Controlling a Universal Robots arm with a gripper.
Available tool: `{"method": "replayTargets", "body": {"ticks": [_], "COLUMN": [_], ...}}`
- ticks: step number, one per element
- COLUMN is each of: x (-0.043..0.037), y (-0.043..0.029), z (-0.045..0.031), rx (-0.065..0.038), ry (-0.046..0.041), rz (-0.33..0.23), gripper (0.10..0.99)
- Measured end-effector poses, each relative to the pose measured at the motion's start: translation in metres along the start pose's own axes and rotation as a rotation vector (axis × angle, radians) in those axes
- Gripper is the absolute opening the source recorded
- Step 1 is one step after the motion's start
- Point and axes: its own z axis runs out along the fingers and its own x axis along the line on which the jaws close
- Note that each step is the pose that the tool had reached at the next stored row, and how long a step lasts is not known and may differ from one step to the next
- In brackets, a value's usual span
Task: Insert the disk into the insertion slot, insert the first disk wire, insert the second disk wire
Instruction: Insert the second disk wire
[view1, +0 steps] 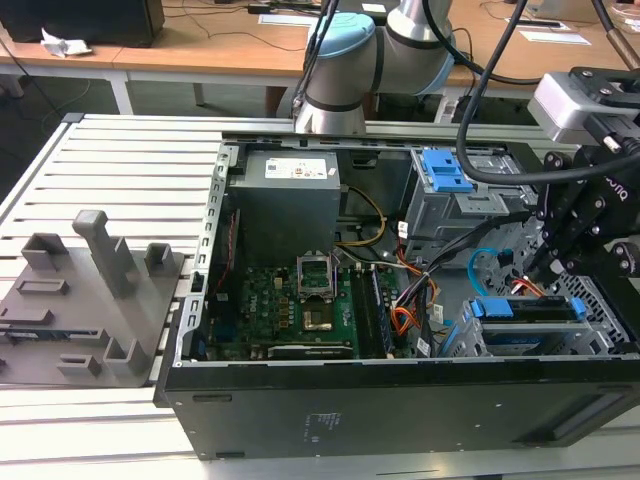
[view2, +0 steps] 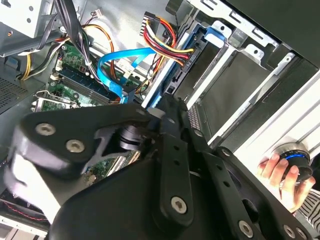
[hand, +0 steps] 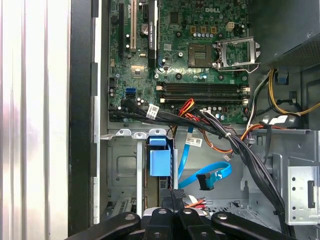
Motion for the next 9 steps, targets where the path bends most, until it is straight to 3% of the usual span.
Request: {"method": "replayTargets", "body": {"ticks": [2,7,8,9], "x": [0.0,0.0,-0.0016,-0.0139], "y": [0.0,0.0001,0.0002,0.0], "z": [0.0,0.0,0.0,0.0005], "rx": [0.0,0.0,0.0,0.0], "ry": [-0.0001,0.0,0.0001,0.0], "rz": [0.0,0.0,0.0,-0.001], "gripper": [0.294,0.361,0.361,0.361]}}
